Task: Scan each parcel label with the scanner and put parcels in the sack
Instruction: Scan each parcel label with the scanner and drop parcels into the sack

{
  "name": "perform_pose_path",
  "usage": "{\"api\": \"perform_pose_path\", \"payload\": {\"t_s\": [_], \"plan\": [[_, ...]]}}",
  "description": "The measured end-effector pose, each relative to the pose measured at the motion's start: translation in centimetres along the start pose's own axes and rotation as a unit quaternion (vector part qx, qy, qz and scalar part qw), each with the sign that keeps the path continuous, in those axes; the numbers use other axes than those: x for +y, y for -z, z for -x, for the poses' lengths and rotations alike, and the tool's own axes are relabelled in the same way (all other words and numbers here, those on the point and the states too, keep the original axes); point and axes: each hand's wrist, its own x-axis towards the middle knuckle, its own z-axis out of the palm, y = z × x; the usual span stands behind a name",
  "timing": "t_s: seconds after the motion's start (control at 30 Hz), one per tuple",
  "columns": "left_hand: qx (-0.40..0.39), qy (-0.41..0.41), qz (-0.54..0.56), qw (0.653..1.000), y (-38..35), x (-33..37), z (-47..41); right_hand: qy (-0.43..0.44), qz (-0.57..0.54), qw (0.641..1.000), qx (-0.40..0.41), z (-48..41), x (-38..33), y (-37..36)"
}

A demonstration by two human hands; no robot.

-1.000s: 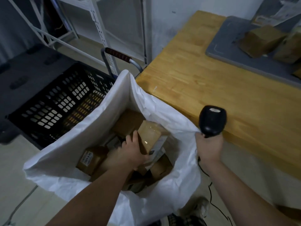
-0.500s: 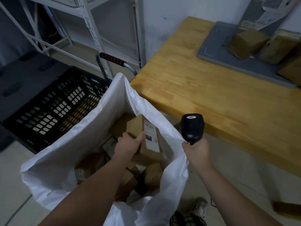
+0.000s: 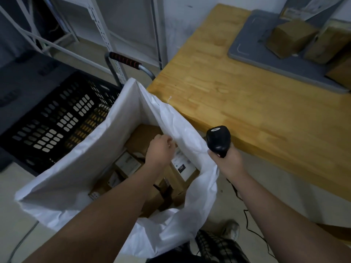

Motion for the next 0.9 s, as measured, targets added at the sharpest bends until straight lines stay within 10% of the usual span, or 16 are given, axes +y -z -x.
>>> {"api": "perform_pose_path", "payload": {"t_s": [0.9], "plan": [[-0.043,-0.263,0.044,0.963,-17.3,45.6,-4.7,-0.028,-0.003,0.959,0.281,-9.3,9.8,44.6]]}}
